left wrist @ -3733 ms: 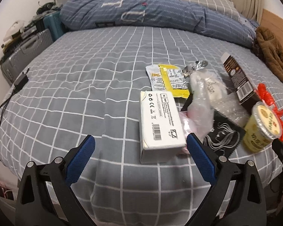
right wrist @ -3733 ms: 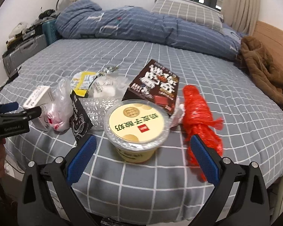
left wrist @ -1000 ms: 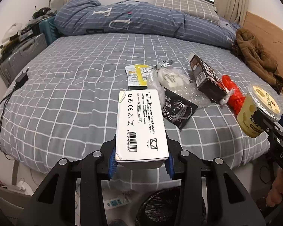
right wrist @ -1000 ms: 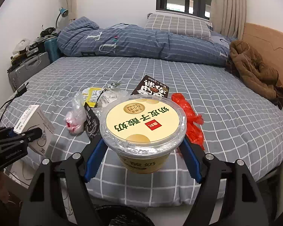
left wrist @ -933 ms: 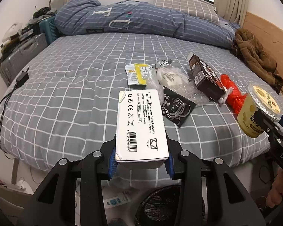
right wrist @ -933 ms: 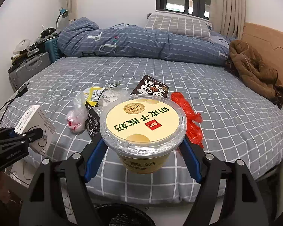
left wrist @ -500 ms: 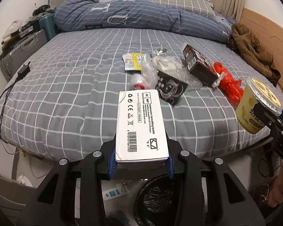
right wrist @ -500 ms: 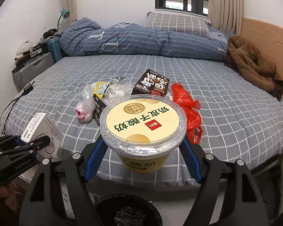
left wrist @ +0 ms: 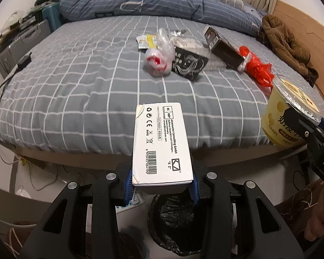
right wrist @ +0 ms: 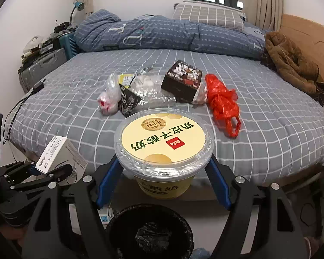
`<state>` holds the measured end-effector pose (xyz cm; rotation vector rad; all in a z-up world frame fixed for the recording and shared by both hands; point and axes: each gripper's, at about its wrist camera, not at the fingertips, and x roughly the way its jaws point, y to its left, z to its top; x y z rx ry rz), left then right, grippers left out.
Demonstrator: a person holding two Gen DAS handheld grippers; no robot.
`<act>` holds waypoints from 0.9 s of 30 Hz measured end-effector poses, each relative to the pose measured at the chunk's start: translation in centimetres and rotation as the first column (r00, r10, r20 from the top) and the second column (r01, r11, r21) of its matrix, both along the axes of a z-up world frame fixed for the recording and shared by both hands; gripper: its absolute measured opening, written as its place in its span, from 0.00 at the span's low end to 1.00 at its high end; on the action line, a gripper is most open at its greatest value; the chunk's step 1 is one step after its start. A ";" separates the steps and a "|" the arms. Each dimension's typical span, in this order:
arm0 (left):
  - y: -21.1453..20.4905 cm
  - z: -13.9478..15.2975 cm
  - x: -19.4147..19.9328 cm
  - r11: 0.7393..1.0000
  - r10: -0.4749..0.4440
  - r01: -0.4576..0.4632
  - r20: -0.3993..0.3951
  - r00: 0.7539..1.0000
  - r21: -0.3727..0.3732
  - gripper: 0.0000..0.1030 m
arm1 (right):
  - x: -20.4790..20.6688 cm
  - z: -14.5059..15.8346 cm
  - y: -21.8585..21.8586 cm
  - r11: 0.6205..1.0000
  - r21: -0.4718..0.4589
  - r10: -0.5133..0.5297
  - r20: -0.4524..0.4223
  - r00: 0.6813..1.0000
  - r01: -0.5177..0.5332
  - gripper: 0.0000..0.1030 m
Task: Collect trash
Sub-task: 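Carry the white box and yellow-lidded cup with both tools over the floor bin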
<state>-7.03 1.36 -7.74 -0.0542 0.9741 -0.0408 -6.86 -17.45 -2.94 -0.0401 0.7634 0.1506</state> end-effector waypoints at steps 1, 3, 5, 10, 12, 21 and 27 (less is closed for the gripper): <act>0.0 -0.2 -0.2 1.000 -0.001 0.001 -0.002 1.000 0.001 0.38 | -0.2 -0.2 0.0 1.000 -0.001 0.001 -0.005 1.000 -0.001 0.70; -0.1 -0.5 -0.6 1.000 -0.004 0.004 -0.008 1.000 0.002 0.38 | -0.6 -0.7 0.0 1.000 0.001 0.000 -0.020 1.000 0.000 0.70; -0.2 -1.0 -1.2 1.000 -0.009 0.009 -0.019 1.000 0.002 0.38 | -1.1 -1.2 0.0 1.000 0.002 -0.002 -0.034 0.999 0.002 0.70; -0.3 -2.4 -2.4 1.000 -0.017 0.017 -0.056 0.998 -0.005 0.38 | -2.1 -2.9 0.0 1.000 -0.009 -0.001 -0.088 0.996 0.000 0.70; -0.2 -2.9 -2.9 1.000 -0.015 0.015 -0.068 0.998 -0.004 0.38 | -2.5 -3.6 0.1 1.000 -0.013 -0.001 -0.105 0.994 -0.001 0.70; 0.3 -5.6 -4.8 1.000 -0.006 0.006 -0.141 0.990 0.002 0.38 | -4.1 -6.5 -0.2 0.999 -0.033 -0.003 -0.178 0.984 -0.002 0.70; 0.4 -7.9 -5.1 1.000 -0.006 0.008 -0.197 0.980 0.009 0.38 | -4.3 -8.7 -0.7 0.999 -0.049 -0.013 -0.242 0.970 0.001 0.70</act>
